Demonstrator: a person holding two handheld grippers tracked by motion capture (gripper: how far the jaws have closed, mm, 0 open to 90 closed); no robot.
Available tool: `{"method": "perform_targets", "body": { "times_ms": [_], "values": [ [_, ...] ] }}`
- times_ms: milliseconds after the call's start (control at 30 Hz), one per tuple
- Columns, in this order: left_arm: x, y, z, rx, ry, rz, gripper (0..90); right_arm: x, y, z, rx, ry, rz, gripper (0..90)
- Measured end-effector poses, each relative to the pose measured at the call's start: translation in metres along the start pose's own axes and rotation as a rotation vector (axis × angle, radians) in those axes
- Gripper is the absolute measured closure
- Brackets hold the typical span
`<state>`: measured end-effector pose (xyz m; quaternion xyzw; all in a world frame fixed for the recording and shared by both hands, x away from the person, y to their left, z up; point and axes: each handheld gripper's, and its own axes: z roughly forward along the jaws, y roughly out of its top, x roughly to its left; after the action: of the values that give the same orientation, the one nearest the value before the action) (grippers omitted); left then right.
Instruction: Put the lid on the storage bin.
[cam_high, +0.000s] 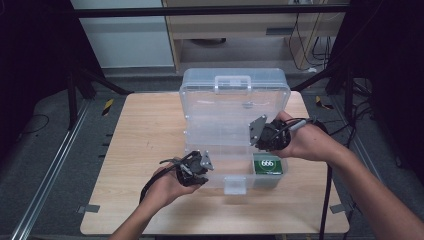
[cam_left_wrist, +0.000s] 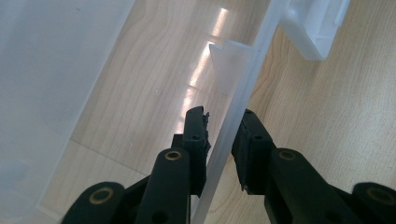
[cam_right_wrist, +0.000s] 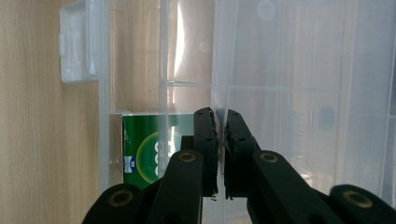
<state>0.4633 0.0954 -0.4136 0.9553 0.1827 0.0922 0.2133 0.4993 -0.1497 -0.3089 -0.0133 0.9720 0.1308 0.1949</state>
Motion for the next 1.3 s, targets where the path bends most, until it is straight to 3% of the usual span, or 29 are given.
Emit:
{"method": "perform_targets", "body": {
  "times_ms": [167, 333, 433, 533, 567, 600, 633, 667, 733, 767, 833, 900, 933, 967, 1000, 1033, 1233, 1300],
  "values": [
    [0.0, 0.0, 0.0, -0.001, 0.001, -0.001, 75.3, 0.002, -0.001, 0.001, 0.0, 0.006, -0.003, 85.5],
    [0.001, 0.001, 0.0, 0.002, 0.008, 0.031, 75.1, 0.004, -0.002, 0.001, -0.003, 0.015, -0.005, 85.6],
    [-0.004, 0.0, 0.0, -0.001, 0.009, -0.01, 75.2, 0.004, -0.004, 0.001, -0.006, 0.021, -0.004, 85.1],
    [-0.007, 0.003, 0.001, 0.003, 0.016, 0.021, 75.9, 0.001, -0.006, 0.001, -0.014, 0.022, 0.004, 85.0],
    [-0.003, 0.006, 0.002, -0.003, 0.014, 0.101, 76.0, 0.001, -0.007, 0.001, -0.011, 0.021, 0.004, 85.1],
    [-0.006, 0.004, 0.001, 0.007, 0.022, 0.053, 75.9, 0.002, -0.007, 0.001, -0.009, 0.021, 0.003, 85.2],
    [-0.006, 0.004, 0.001, 0.008, 0.021, 0.051, 76.0, 0.003, -0.007, 0.001, -0.006, 0.023, 0.001, 85.4],
    [-0.009, 0.004, 0.001, 0.007, 0.023, 0.012, 76.0, 0.003, -0.007, 0.001, -0.006, 0.023, 0.001, 85.4],
    [-0.011, 0.004, 0.002, 0.008, 0.032, 0.008, 75.9, 0.005, -0.006, 0.001, 0.0, 0.022, 0.0, 85.4],
    [-0.004, 0.006, 0.002, 0.015, 0.035, 0.108, 75.9, 0.005, -0.006, 0.001, 0.0, 0.024, -0.003, 85.4],
    [-0.003, 0.007, 0.003, 0.008, 0.029, 0.124, 75.9, 0.006, -0.005, 0.002, 0.0, 0.023, -0.003, 85.4],
    [-0.009, 0.004, 0.003, 0.014, 0.037, 0.022, 75.5, 0.006, -0.006, 0.002, 0.0, 0.027, -0.001, 85.3],
    [-0.003, 0.007, 0.003, 0.009, 0.032, 0.119, 75.5, 0.006, -0.006, 0.002, 0.0, 0.027, -0.001, 85.3],
    [-0.003, 0.007, 0.004, 0.007, 0.035, 0.122, 75.3, 0.007, -0.006, 0.002, 0.002, 0.028, 0.0, 85.3],
    [-0.009, 0.005, 0.003, 0.021, 0.047, 0.043, 75.1, 0.007, -0.006, 0.002, -0.001, 0.03, -0.001, 85.3],
    [-0.01, 0.005, 0.003, 0.02, 0.049, 0.031, 75.0, 0.007, -0.006, 0.003, -0.001, 0.033, -0.001, 85.3],
    [-0.009, 0.003, 0.003, 0.002, 0.037, 0.009, 74.8, 0.007, -0.006, 0.003, -0.003, 0.029, -0.009, 84.6],
    [-0.008, 0.003, 0.003, 0.0, 0.035, 0.023, 74.6, 0.007, -0.006, 0.003, -0.003, 0.028, -0.005, 84.5]
  ]
}}
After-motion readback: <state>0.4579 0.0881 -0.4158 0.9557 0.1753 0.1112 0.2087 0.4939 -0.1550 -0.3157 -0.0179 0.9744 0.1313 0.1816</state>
